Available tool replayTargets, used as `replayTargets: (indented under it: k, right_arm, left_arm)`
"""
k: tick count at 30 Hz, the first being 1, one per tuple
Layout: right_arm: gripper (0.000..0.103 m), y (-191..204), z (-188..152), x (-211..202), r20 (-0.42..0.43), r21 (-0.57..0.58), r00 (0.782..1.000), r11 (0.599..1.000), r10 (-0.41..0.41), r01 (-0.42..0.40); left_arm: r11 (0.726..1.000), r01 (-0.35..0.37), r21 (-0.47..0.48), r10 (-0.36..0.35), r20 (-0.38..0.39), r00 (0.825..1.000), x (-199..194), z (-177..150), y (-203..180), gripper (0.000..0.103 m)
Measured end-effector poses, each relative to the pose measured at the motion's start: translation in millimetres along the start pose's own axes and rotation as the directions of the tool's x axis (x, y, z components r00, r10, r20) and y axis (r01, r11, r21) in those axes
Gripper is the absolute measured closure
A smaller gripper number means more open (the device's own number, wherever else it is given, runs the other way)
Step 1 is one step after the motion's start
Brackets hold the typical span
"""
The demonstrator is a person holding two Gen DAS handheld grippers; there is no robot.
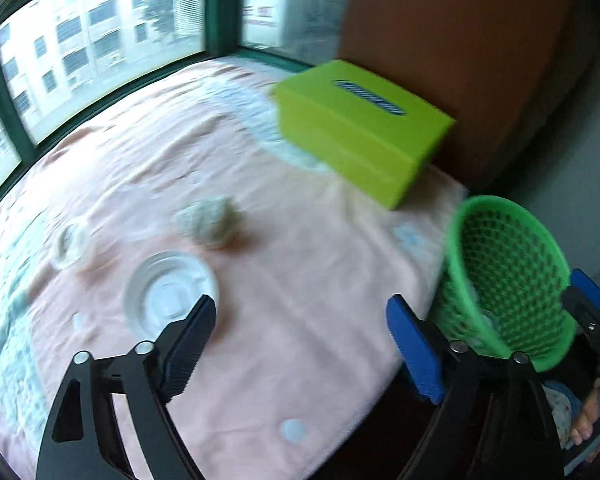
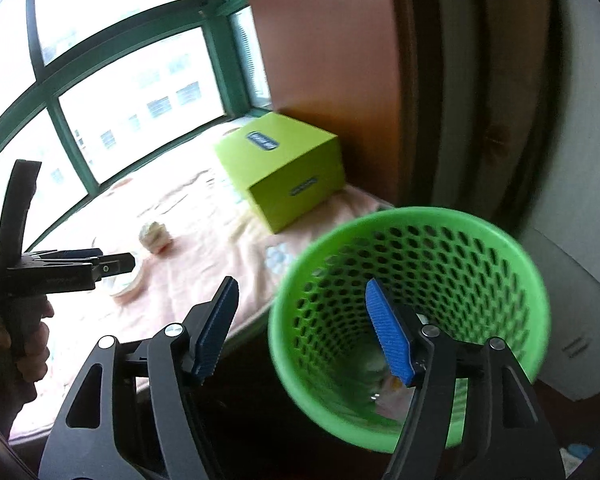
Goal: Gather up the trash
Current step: 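Move both tools back to the table toward the white lid and tissue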
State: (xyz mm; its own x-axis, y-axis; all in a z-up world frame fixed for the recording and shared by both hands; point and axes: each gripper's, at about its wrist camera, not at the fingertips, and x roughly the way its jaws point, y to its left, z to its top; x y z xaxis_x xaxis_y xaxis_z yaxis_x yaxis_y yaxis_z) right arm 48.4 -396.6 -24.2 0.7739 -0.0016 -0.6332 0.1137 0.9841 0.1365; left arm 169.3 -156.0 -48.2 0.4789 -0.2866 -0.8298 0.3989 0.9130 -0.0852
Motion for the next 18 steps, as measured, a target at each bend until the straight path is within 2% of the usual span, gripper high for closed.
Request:
replayTargets:
  k: [3,9,18]
  right_arm:
    - [0.036,12,2,8,-0.009,-0.017,1.000,1.000,0.021,-0.022]
    - [0.036,35,8,27,-0.032,-0.042,0.997,0.997,0.066,-0.068]
    - [0.036,65,12,54,-0.074,-0.078,0.992,0.991,0.106,-0.112]
  left_arm:
    - [0.999,-0.032,-0.028,0.032,-0.010,0.999,6,-5,26,0.011]
    - [0.996,-0.084,-0.017,0.083,-0.053,0.995,26,-17,66,0.009]
    - [0.996,-0.086,0.020,0.088,-0.099,0.991,53,-22,93,0.008]
